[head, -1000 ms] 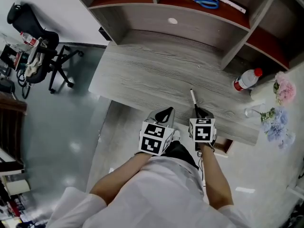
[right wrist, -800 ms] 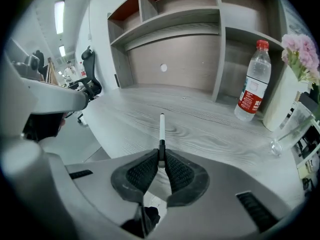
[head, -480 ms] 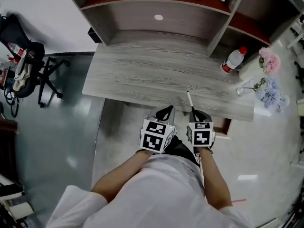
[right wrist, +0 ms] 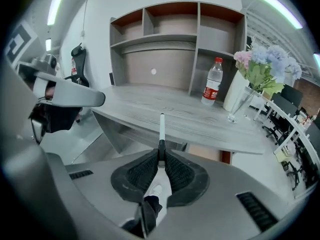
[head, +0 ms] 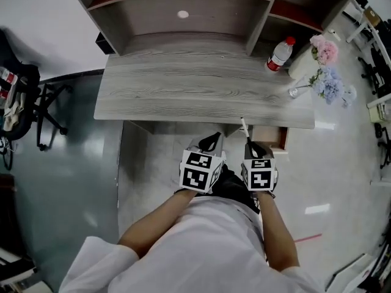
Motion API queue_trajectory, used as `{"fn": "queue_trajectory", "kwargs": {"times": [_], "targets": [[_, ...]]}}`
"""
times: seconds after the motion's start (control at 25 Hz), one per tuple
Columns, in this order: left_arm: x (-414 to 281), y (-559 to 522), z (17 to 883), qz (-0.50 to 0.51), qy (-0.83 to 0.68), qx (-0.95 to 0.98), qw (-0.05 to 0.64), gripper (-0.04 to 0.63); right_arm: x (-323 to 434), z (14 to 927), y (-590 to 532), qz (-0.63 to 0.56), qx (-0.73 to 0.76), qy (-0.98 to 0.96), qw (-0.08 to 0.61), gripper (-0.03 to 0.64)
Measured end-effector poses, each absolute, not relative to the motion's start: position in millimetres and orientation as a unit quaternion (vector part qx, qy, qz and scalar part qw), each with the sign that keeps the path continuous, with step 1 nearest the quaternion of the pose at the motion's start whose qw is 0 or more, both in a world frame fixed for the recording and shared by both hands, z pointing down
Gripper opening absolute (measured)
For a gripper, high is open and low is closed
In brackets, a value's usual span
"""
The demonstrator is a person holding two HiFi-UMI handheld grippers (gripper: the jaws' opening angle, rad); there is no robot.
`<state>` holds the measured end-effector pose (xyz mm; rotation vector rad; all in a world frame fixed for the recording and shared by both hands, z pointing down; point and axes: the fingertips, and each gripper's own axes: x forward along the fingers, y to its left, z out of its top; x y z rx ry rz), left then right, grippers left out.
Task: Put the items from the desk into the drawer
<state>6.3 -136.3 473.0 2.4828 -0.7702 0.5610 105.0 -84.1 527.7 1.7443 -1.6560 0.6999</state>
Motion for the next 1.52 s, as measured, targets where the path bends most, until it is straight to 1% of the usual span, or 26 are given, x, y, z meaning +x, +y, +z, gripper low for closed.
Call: {"fn": "queue_trajectory", "kwargs": {"times": [0.52, 0.88, 1.08, 1.28, 1.52], "targets": [[57.1, -87.6, 483.5, 0.226, -0.233, 0.918, 0.228, 0.003, 147.3, 540.1, -14.5, 0.283, 0.69, -0.599, 0.291, 0.037], [106.4, -70.0, 502.7, 0.253, -0.224, 0.913, 0.23, 0.003, 184.6, 561.5, -6.8, 0.295, 0.671, -0.612, 0.297, 0.037], [126.0, -67.4, 517.6, 0.239, -0.237, 0.906, 0.257, 0.003, 197.2, 585.1, -9.8, 0.304, 0.64, -0.632, 0.312, 0.037], [144.3, -73.6, 536.9, 0.246, -0.259, 0.893, 0.275, 0.003, 215.9, 609.1, -18.6, 0.296, 0.611, -0.653, 0.336, 0.037], [140.2, -87.0, 548.6, 0.249, -0.313, 0.866, 0.301, 0.003, 230.0, 632.9, -34.8, 0.284, 0.58, -0.676, 0.356, 0.037]]}}
